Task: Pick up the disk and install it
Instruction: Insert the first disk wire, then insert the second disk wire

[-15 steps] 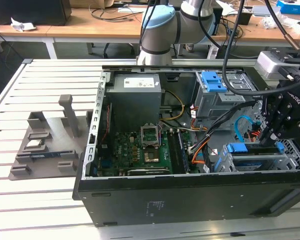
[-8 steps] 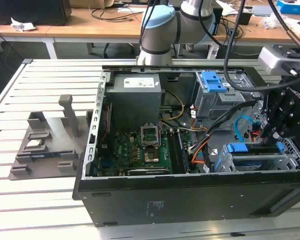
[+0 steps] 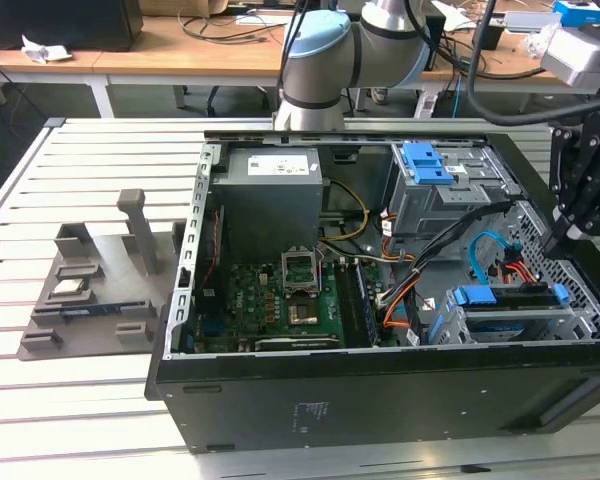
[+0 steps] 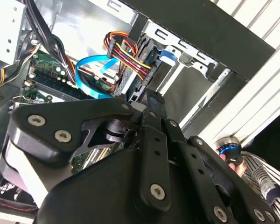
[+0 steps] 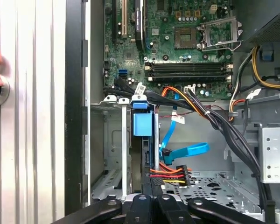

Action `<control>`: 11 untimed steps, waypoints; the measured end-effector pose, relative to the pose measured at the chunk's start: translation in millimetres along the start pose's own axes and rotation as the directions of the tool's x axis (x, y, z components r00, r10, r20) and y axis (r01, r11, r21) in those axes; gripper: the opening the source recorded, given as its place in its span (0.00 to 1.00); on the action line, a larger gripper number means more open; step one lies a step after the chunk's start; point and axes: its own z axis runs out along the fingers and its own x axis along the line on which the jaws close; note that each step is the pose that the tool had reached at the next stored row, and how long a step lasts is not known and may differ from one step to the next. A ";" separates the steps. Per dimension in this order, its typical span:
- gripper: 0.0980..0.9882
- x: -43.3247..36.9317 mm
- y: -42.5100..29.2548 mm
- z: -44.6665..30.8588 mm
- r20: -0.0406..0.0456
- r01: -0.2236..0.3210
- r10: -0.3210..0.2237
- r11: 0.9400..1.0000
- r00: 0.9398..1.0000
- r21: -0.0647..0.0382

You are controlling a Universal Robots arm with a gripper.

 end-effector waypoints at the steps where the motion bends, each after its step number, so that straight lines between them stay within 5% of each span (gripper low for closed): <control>1: 0.01 0.0 0.0 0.0 0.000 0.000 0.000 1.000 1.000 0.000; 9: 0.01 0.0 0.0 -0.3 0.000 0.000 0.000 1.000 1.000 0.000; 11: 0.15 0.0 0.0 -0.3 0.000 0.000 0.000 1.000 1.000 0.000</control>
